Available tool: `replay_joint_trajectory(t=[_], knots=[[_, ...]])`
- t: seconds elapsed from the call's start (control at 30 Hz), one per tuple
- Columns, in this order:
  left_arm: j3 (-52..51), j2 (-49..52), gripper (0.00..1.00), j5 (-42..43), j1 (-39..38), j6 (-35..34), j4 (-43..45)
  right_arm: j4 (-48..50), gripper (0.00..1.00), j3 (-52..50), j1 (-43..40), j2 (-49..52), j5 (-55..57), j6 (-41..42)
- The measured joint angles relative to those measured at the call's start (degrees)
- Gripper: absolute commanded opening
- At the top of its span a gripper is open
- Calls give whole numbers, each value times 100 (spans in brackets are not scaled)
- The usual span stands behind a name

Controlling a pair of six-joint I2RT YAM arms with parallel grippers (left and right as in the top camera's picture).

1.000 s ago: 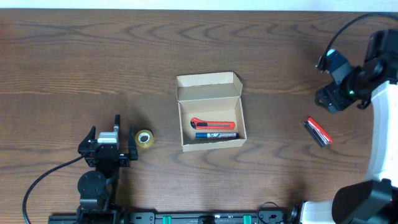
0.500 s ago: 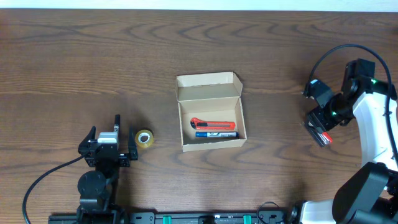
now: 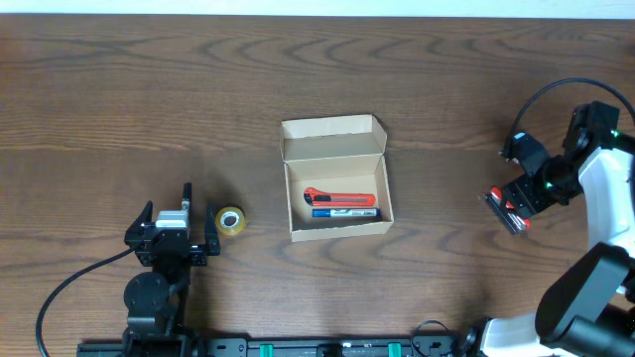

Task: Pack container
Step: 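Lower and close the right gripper on the red stapler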

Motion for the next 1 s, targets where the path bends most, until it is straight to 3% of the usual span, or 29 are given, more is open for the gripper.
replay_joint_trajectory(t=[0.2,0.23,0.27,1.0], knots=[[0,0,95,0,0,0,0,131,78,-2,-15,420,76,-68],[0,0,95,0,0,0,0,157,82,-2,-15,487,81,-76],[0,0,95,0,0,0,0,166,99,-2,-15,546,85,-81],[0,0,95,0,0,0,0,540,99,-9,-188,1368,101,-140]])
